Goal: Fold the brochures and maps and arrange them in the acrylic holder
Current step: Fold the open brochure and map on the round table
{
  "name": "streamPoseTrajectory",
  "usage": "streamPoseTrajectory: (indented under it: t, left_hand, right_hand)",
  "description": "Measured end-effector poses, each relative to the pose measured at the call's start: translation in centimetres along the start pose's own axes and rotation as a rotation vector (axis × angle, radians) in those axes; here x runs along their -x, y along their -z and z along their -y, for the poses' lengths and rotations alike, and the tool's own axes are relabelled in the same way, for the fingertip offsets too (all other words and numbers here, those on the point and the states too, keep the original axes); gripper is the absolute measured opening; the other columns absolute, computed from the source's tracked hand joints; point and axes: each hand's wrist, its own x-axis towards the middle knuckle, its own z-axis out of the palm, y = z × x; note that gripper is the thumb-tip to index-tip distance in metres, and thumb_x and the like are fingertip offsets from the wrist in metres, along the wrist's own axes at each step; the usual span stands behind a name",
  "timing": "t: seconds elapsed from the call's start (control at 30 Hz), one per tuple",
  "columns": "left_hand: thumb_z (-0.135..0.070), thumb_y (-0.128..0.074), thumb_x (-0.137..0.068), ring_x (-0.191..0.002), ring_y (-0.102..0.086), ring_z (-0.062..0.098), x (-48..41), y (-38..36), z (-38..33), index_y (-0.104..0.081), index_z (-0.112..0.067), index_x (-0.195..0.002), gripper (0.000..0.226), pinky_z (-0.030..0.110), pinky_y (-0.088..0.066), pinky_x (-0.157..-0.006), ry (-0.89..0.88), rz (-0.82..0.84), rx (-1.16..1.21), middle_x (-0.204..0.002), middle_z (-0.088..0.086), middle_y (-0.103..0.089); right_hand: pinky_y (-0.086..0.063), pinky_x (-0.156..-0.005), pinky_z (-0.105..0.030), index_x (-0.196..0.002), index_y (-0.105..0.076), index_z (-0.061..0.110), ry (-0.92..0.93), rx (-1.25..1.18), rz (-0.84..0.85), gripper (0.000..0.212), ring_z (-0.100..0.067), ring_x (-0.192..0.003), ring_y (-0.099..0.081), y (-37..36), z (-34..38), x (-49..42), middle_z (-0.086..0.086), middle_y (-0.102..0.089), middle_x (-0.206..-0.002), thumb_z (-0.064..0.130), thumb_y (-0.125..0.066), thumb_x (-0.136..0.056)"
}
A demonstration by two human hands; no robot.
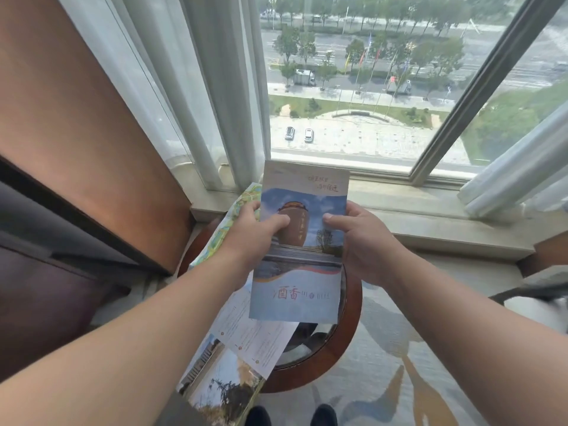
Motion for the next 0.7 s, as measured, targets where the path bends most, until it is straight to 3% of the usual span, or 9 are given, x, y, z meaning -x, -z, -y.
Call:
streamPoseTrajectory:
  t: [0.1,0.2,0.33,0.43,0.53,0.63,0.7]
  left_hand:
    - [-0.018,-0.063,-0.09,-0.097,-0.069,0.03,0.4,0.0,0.2,-0.061,-0.019,-0.119,0.029,0.052,-0.054,-0.09,0.02,0.061,0.11,-0.108,0.01,-0.071]
    - [-0.006,-0.06,-0.088,-0.085,-0.069,0.03,0.4,0.0,0.3,-0.058,-0.018,-0.116,0.03,0.051,-0.056,-0.081,-0.002,-0.05,0.123,-0.101,0.014,-0.071]
    - [0.003,-0.052,-0.091,-0.073,-0.066,0.028,0.5,0.3,0.1,-0.058,-0.019,-0.114,0.032,0.045,-0.056,-0.069,-0.036,-0.009,0.239,-0.094,0.016,-0.072]
    - [0.003,-0.049,-0.093,-0.074,-0.065,0.029,0.8,0.2,0.0,-0.058,-0.02,-0.112,0.031,0.045,-0.054,-0.071,-0.037,0.059,0.308,-0.095,0.018,-0.071]
    - [0.003,-0.049,-0.093,-0.077,-0.064,0.03,0.9,-0.2,0.5,-0.059,-0.022,-0.108,0.031,0.048,-0.053,-0.075,-0.026,0.071,0.29,-0.1,0.021,-0.07]
    - [-0.008,-0.056,-0.091,-0.082,-0.066,0.024,0.6,-0.9,1.0,-0.059,-0.025,-0.111,0.027,0.041,-0.054,-0.07,-0.096,-0.022,0.055,-0.101,0.009,-0.07]
    - [-0.018,-0.059,-0.089,-0.094,-0.061,0.019,0.3,-1.3,1.2,-0.052,-0.029,-0.121,0.034,0.036,-0.052,-0.075,-0.128,-0.07,-0.06,-0.111,0.001,-0.062]
  right_hand:
    - [-0.06,-0.071,-0.044,-0.11,-0.064,0.011,-0.007,0.041,-0.015,0.023,-0.032,-0.085,-0.073,-0.3,-0.4,0.2,-0.017,-0.074,-0.101,0.0,-0.049,-0.097]
    - [-0.056,-0.086,-0.054,-0.111,-0.061,0.02,0.004,0.194,-0.125,0.021,-0.034,-0.097,-0.07,-0.2,-1.0,0.0,-0.014,-0.071,-0.109,0.008,-0.057,-0.094]
    - [-0.046,-0.101,-0.057,-0.136,-0.045,0.024,-0.089,0.161,-0.134,0.054,-0.031,-0.111,-0.064,0.3,-1.2,0.4,-0.009,-0.065,-0.124,0.028,-0.067,-0.088]
    - [-0.047,-0.101,-0.058,-0.129,-0.056,0.016,-0.172,0.087,-0.056,0.038,-0.036,-0.112,-0.064,0.8,-1.3,1.1,-0.014,-0.069,-0.121,0.028,-0.06,-0.093]
    - [-0.051,-0.094,-0.058,-0.123,-0.059,0.006,-0.15,0.018,-0.05,0.028,-0.041,-0.106,-0.066,1.1,-1.2,1.5,-0.024,-0.066,-0.12,0.013,-0.052,-0.097]
    - [-0.053,-0.092,-0.059,-0.118,-0.06,0.009,-0.107,-0.002,-0.094,0.025,-0.043,-0.105,-0.067,1.2,-1.0,1.5,-0.024,-0.068,-0.116,0.001,-0.046,-0.099]
    - [-0.05,-0.094,-0.061,-0.117,-0.06,0.01,-0.097,-0.007,-0.101,0.026,-0.044,-0.107,-0.065,1.3,-0.9,1.5,-0.024,-0.068,-0.117,0.0,-0.044,-0.099]
